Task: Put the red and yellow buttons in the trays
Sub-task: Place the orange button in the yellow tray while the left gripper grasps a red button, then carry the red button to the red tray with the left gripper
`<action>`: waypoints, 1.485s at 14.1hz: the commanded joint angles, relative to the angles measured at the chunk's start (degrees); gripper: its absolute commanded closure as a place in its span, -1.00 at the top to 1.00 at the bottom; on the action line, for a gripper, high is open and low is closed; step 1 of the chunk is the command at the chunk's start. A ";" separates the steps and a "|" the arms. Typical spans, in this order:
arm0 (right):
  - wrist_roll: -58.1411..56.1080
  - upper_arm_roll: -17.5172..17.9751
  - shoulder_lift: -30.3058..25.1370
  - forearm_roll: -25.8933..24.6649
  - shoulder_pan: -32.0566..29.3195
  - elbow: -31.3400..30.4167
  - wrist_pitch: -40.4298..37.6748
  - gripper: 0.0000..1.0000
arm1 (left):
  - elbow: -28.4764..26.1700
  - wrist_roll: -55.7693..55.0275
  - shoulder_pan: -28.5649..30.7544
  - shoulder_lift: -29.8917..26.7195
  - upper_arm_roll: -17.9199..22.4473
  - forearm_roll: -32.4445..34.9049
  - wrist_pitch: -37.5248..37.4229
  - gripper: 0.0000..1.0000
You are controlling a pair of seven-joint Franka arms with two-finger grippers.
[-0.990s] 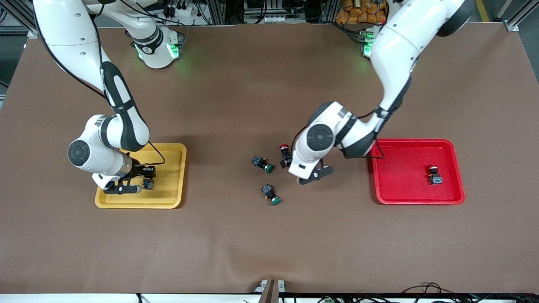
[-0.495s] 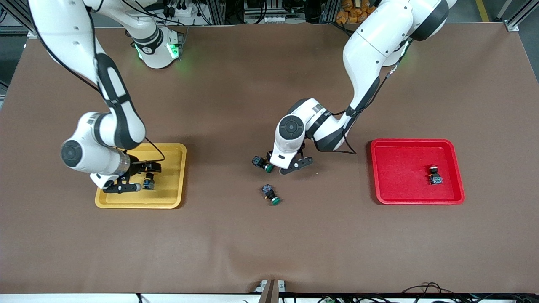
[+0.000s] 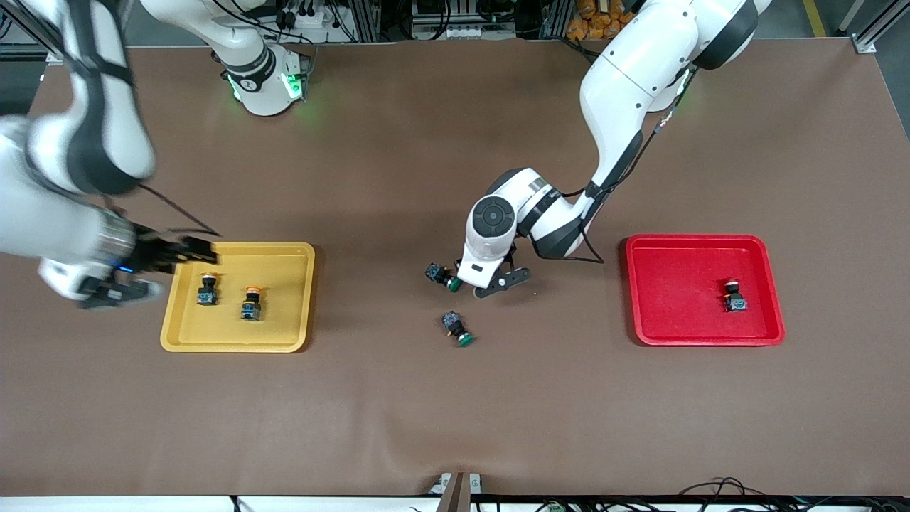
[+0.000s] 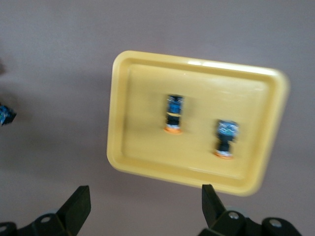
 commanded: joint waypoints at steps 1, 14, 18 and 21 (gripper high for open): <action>-1.67 -2.37 0.62 -3.39 -0.32 8.97 -8.00 1.00 | 0.92 -1.58 0.13 -0.16 -0.02 1.73 0.15 -1.00; -4.40 -2.38 1.06 -5.51 -2.52 12.60 -8.36 1.00 | 1.10 15.97 14.53 -18.60 -0.73 0.94 -22.16 -1.00; -4.23 -2.30 1.06 -5.33 -2.17 12.08 -8.97 1.00 | 1.10 22.13 20.42 -23.27 -0.64 0.50 -25.95 -1.00; -4.93 -2.38 1.06 -5.33 -2.69 12.51 -8.90 1.00 | 1.45 33.10 26.04 -25.03 -0.73 0.33 -27.45 -1.00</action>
